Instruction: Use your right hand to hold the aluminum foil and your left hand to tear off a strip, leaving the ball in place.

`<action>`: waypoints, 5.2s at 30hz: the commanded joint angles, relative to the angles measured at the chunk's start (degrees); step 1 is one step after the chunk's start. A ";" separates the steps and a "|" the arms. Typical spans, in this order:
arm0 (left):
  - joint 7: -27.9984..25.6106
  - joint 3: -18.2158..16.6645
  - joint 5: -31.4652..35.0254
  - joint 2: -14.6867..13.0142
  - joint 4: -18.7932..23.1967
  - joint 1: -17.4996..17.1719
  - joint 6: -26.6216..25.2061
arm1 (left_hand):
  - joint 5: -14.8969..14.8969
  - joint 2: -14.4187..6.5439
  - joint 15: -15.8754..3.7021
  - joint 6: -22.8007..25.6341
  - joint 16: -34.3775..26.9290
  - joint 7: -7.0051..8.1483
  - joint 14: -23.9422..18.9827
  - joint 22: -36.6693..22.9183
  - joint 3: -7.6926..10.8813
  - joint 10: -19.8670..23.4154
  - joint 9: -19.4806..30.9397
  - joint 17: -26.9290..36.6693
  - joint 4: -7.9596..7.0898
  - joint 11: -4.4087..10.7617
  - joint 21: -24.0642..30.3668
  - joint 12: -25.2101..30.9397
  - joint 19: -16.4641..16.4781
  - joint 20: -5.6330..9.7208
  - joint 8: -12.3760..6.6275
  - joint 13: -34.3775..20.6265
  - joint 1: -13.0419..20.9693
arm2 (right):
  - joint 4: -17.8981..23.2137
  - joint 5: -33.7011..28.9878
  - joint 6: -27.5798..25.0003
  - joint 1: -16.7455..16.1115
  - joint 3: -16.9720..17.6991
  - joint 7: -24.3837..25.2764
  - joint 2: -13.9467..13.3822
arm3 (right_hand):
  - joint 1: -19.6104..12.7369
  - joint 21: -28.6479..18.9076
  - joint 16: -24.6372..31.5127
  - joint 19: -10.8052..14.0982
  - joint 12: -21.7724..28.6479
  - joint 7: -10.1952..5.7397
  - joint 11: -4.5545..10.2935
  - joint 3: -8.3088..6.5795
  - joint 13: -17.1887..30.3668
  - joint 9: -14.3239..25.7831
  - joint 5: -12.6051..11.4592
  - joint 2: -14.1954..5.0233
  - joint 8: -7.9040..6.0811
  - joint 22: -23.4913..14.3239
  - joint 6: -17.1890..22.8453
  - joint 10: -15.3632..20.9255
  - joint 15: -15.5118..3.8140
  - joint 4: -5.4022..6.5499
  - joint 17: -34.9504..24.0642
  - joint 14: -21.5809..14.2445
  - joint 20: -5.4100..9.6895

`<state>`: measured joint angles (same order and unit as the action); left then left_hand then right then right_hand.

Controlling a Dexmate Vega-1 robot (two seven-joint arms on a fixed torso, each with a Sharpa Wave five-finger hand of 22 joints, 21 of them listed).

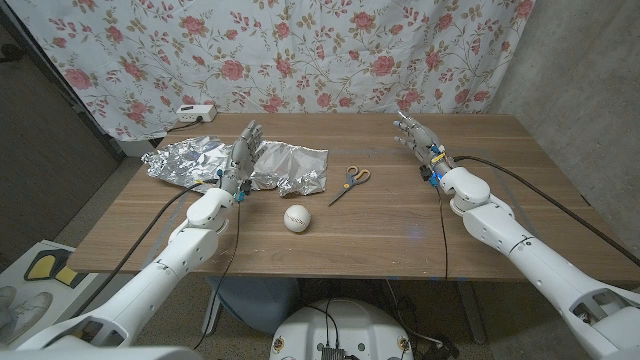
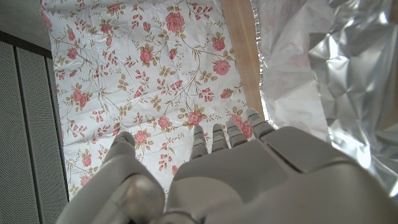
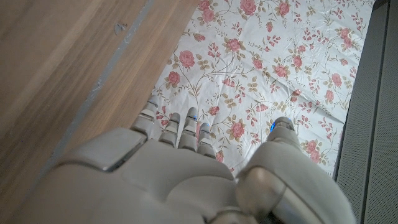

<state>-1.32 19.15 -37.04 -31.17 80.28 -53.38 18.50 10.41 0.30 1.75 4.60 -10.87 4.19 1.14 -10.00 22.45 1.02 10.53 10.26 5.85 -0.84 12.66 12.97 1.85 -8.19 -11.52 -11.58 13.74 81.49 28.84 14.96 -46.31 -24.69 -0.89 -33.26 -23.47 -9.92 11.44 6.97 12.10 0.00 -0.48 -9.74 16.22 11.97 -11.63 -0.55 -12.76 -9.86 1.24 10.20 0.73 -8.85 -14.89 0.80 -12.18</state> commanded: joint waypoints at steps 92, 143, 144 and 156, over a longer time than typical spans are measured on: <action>4.41 3.37 4.19 -1.28 -1.34 1.37 2.18 | -0.11 -1.11 1.40 -0.47 0.83 -1.04 4.63 -0.25 0.24 -0.16 0.29 0.14 1.03 -1.98 -1.59 -0.10 -1.56 2.02 0.40 -0.22 0.14 | 16.51 -43.85 -10.59 6.29 -12.11 -1.21 -11.78 | -15.39 -1.27 1.69 2.15 1.42 -4.96 9.04 -5.40 -0.56 0.29 -0.28 -0.30 -1.21 0.07 3.98 7.04 -3.56 -1.43 2.36 -1.51 0.27; 6.24 3.66 2.70 -0.03 -4.39 0.92 3.48 | -0.19 -0.38 1.42 -0.65 0.34 -0.89 4.72 -0.25 -0.57 0.17 0.27 0.22 1.03 -2.05 -1.58 0.03 -1.99 1.96 0.49 -0.23 -0.98 | 17.88 -60.71 -8.08 10.50 -17.30 -9.33 -12.34 | -36.88 -0.92 0.79 3.27 0.34 -12.21 13.16 -12.84 -1.19 0.22 0.57 -2.21 -0.74 0.23 2.80 7.32 -8.57 -1.44 3.42 1.08 6.26; 6.23 3.62 2.68 -0.10 -4.27 0.83 3.47 | -0.19 -0.36 1.45 -0.64 0.34 -0.94 4.74 -0.25 -0.58 0.19 0.27 0.22 1.03 -2.09 -1.57 0.04 -1.99 1.97 0.49 -0.23 -1.00 | 17.91 -61.23 -7.93 10.52 -17.40 -9.12 -12.29 | -37.21 -0.92 0.76 3.30 0.28 -12.17 13.17 -12.94 -1.25 0.20 0.61 -2.26 -0.61 0.23 2.57 7.24 -8.62 -1.46 3.44 1.14 6.43; 5.33 3.15 2.65 -1.20 -1.86 -0.32 2.55 | -0.14 -0.20 1.48 -0.75 0.29 -1.01 4.75 -0.25 -0.79 0.23 0.27 0.22 0.99 -2.13 -1.54 0.05 -2.02 1.94 0.52 -0.22 -1.30 | 16.98 -65.08 -6.31 12.17 -18.94 -11.03 -11.51 | -39.38 -0.84 0.56 3.33 -0.21 -11.66 13.17 -13.26 -1.76 0.09 1.07 -2.47 0.50 0.23 0.51 6.60 -9.27 -1.16 3.54 1.67 7.24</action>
<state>4.67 22.78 -34.29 -31.63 76.75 -52.75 21.55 10.41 0.24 3.27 3.78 -10.19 3.18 5.33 -9.98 21.85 1.02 10.52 10.25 6.87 -2.87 11.33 12.97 0.19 -5.93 -11.03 -11.58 12.89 99.23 -33.05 7.27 -35.31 -42.49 -10.30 -45.40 -62.10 -10.81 11.98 10.29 12.07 -11.65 12.63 -22.54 14.39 11.98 -10.77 -2.93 -12.49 -9.61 2.40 17.17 -1.93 -10.11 -11.18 2.03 -5.18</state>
